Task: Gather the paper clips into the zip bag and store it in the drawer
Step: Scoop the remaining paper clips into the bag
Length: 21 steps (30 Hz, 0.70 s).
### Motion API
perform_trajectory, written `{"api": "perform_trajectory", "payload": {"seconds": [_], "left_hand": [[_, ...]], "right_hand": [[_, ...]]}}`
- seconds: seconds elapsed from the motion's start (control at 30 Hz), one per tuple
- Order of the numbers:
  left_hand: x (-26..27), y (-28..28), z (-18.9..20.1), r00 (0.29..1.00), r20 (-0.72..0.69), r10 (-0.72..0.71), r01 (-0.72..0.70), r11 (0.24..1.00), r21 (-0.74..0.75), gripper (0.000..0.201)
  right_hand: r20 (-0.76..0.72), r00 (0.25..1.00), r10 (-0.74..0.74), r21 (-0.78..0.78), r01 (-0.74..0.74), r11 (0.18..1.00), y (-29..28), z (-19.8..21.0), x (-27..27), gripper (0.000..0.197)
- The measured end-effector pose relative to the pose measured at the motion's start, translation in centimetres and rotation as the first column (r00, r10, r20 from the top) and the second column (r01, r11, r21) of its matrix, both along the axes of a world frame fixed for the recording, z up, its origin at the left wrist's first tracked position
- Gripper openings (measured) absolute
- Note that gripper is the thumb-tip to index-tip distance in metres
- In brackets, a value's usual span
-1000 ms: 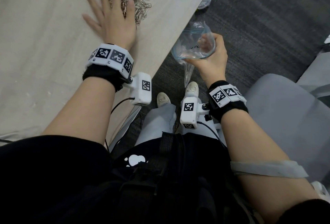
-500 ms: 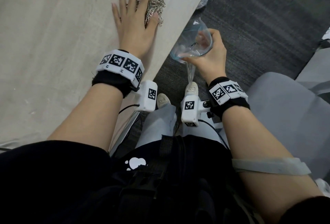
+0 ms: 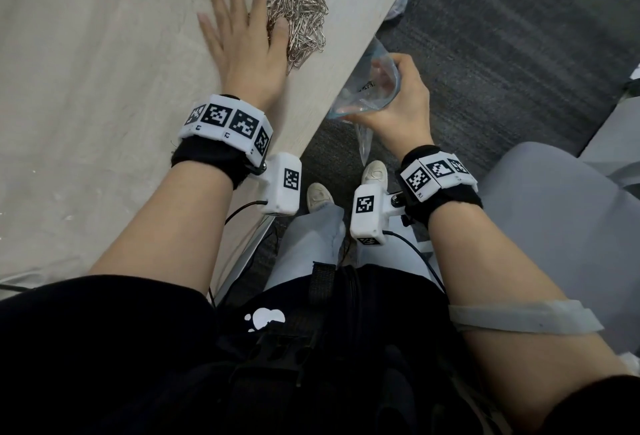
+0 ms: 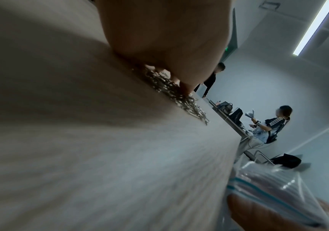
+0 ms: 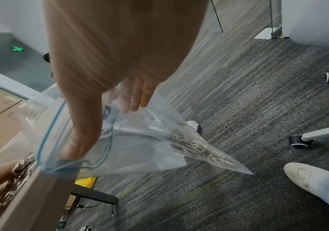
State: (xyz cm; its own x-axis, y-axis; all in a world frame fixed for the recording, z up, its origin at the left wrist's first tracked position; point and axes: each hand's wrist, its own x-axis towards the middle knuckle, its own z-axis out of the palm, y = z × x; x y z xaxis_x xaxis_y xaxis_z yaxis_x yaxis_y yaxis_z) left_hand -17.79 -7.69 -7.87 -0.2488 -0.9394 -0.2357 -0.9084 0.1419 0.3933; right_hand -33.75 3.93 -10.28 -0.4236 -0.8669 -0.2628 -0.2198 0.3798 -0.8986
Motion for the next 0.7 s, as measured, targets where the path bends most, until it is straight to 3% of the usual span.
{"api": "perform_trajectory", "payload": {"seconds": [0.17,0.3,0.47,0.7], "left_hand": [[-0.6,0.6,0.2,0.985,-0.087,-0.151,0.153,0.988,0.025,0.051],[-0.5,1.0,0.7,0.958,-0.245,-0.148,0.16,0.987,0.03,0.051],[-0.5,1.1,1.7,0.997,-0.048,-0.056,0.054,0.998,-0.035,0.07],[-1.1,1.0,2.2,0.963,-0.244,-0.117,0.125,0.992,0.017,0.05]], "right_hand": [[0.001,1.0,0.0,-0.002,0.0,1.0,-0.3,0.3,0.2,0.069],[-0.029,0.999,0.028,0.014,-0.028,1.0,-0.6,0.7,0.1,0.071],[-0.019,0.999,0.041,0.019,-0.041,0.999,-0.8,1.2,0.1,0.077],[-0.02,0.999,0.043,0.011,-0.043,0.999,-1.0,1.5,0.1,0.071]]}}
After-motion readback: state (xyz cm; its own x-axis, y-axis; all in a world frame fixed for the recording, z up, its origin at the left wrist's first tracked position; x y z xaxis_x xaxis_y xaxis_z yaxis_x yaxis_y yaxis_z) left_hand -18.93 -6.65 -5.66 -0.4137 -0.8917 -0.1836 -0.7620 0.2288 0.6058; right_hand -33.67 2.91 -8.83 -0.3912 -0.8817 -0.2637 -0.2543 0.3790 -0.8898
